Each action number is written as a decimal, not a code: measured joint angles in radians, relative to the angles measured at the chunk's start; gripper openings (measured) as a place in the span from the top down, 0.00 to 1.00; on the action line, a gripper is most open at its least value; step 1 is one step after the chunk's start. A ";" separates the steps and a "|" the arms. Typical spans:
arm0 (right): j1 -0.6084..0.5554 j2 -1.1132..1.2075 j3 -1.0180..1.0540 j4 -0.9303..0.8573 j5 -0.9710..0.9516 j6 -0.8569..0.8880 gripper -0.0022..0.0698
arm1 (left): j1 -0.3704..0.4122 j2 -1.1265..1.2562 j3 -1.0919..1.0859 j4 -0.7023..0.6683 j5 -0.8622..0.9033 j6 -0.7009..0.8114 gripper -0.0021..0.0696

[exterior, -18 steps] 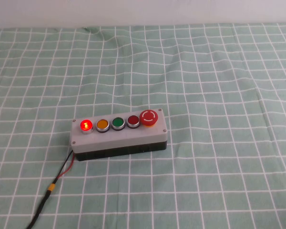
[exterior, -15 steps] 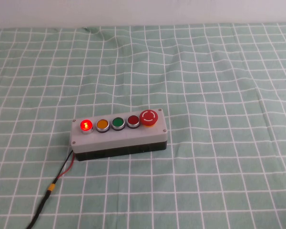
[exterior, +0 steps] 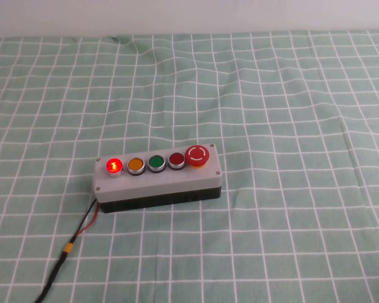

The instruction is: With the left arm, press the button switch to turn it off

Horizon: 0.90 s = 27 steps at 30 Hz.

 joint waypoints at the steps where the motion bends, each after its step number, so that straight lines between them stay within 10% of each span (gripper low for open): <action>1: 0.000 0.000 0.000 0.000 0.000 0.000 0.99 | 0.000 0.000 0.000 0.000 0.000 0.000 0.97; 12: 0.000 0.000 0.000 0.000 0.000 0.000 0.99 | 0.000 0.000 0.000 0.000 -0.196 0.000 0.97; 27: 0.000 0.000 0.000 0.000 0.000 0.000 0.99 | 0.000 -0.004 0.002 -0.121 -1.220 -0.216 0.97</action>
